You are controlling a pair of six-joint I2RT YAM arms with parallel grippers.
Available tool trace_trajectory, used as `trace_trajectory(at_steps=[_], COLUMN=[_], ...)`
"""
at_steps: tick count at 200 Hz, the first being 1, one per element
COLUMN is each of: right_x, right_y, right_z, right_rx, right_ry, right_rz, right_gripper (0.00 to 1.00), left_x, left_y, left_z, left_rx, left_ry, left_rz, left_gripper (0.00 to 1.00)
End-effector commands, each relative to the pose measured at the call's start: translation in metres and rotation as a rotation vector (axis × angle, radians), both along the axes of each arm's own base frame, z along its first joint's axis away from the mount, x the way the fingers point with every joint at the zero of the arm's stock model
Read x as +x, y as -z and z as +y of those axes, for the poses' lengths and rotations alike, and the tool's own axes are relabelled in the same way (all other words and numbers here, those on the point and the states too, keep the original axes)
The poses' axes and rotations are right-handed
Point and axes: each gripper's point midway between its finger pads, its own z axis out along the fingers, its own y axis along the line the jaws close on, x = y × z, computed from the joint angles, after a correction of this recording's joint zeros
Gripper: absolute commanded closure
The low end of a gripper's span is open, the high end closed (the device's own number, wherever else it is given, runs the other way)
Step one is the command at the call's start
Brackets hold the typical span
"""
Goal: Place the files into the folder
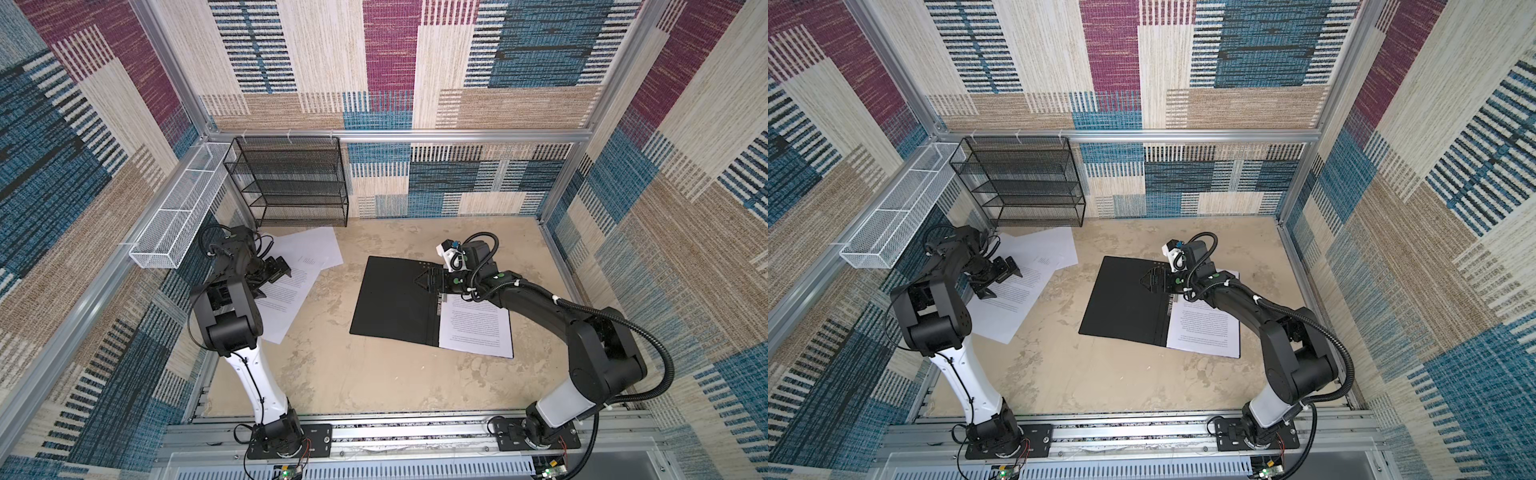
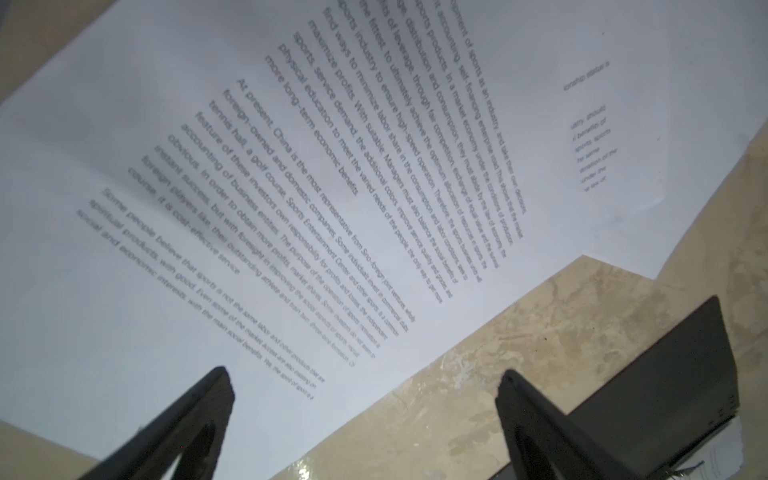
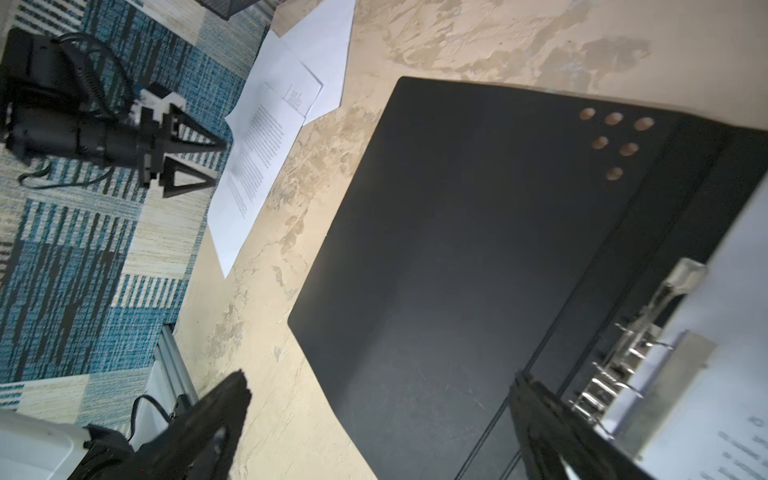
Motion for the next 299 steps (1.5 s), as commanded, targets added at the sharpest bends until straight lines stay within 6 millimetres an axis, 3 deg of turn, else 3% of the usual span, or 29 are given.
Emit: trace_trajectory(at_steps=[1, 30, 54, 105, 137, 171, 200, 203, 233, 270, 299], right_x=[-0.007, -0.013, -0.012, 0.006, 0.013, 0.016, 0.015, 0.019, 0.021, 0.018, 0.016], right_y=[-0.015, -0.027, -0.031, -0.009, 0.005, 0.020, 0.033, 0.026, 0.040, 0.052, 0.062], right_z=[0.023, 0.047, 0.060, 0.080, 0.110, 0.151, 0.169, 0.173, 0.178, 0.178, 0.172], right_rx=[0.058, 0.114, 0.137, 0.088, 0.064, 0.035, 0.016, 0.026, 0.003, -0.034, -0.069], right_ry=[-0.086, -0.134, -0.151, -0.148, -0.192, -0.253, -0.273, -0.275, -0.274, -0.266, -0.239], right_rz=[-0.045, -0.052, -0.050, -0.007, 0.019, 0.042, 0.064, 0.048, 0.071, 0.087, 0.102], right_gripper=[0.00, 0.00, 0.00, 0.00, 0.00, 0.00, 0.00, 0.00, 0.00, 0.00, 0.00], left_x=[-0.002, -0.008, -0.031, -0.100, -0.119, -0.130, -0.140, -0.141, -0.145, -0.134, -0.121], left_y=[0.018, 0.038, 0.053, 0.053, 0.043, 0.043, 0.048, 0.048, 0.043, 0.024, 0.008], left_z=[0.005, -0.006, -0.027, -0.093, -0.133, -0.152, -0.169, -0.171, -0.187, -0.174, -0.182], left_rx=[-0.031, -0.052, -0.077, -0.133, -0.220, -0.305, -0.348, -0.349, -0.370, -0.312, -0.364], left_ry=[0.008, 0.009, 0.002, -0.057, -0.085, -0.126, -0.143, -0.144, -0.135, -0.100, -0.051], left_rz=[0.031, 0.046, 0.101, 0.165, 0.114, 0.102, 0.106, 0.109, 0.095, 0.045, 0.013], left_gripper=[0.01, 0.01, 0.01, 0.01, 0.01, 0.01, 0.01, 0.01, 0.01, 0.01, 0.01])
